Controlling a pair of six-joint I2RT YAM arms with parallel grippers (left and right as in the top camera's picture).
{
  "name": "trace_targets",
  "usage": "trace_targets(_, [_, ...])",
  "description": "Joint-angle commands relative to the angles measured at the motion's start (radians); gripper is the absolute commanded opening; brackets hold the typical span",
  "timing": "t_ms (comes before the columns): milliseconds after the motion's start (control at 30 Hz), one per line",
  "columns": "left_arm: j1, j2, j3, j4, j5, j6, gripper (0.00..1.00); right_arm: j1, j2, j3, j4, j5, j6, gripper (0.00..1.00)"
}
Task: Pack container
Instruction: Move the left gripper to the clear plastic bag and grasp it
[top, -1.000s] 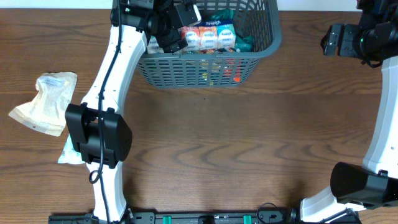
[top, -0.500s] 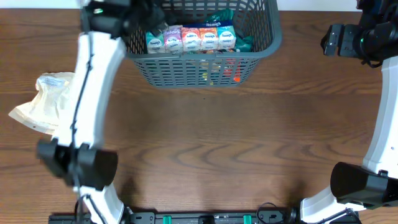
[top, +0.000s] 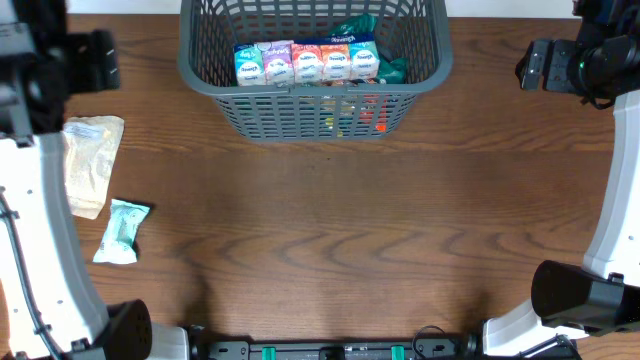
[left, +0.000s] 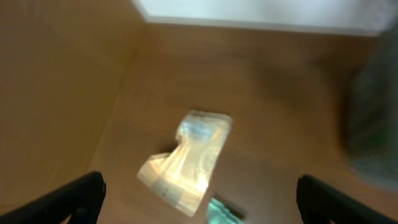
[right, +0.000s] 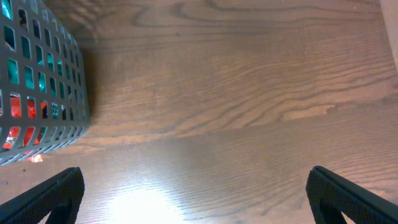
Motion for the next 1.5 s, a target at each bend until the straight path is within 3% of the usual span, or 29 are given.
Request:
trace_targets(0, [0.092, 0.054, -0.018, -0.037, 0.073, 0.143, 0.99, -0.008, 0.009, -0.004, -0.002, -0.003, -0.011, 0.99])
trace_targets(200, [0.211, 0.172, -0.019, -0.034, 0.225, 0.349, 0.99, -0.009, 0.009, -0.004, -0.001, -0.007, -0.013, 0.99])
trace_targets(400, [0.266, 0.315, -0.019, -0.030, 0.240, 0.451, 0.99, -0.009, 0.009, -0.004, -0.001, -0.007, -0.016, 0.99])
trace_targets(833, [0.348, 0.620, -0.019, 0.015, 0.292, 0.469, 0.99, -0.009, 0.009, -0.004, 0.000, 0.060, -0.015, 0.99])
trace_targets(1467, [0.390, 0.802, -0.019, 0.116, 0.306, 0.502, 0.99, -0.008, 0.009, -0.004, -0.010, 0.056, 0.053, 0.99])
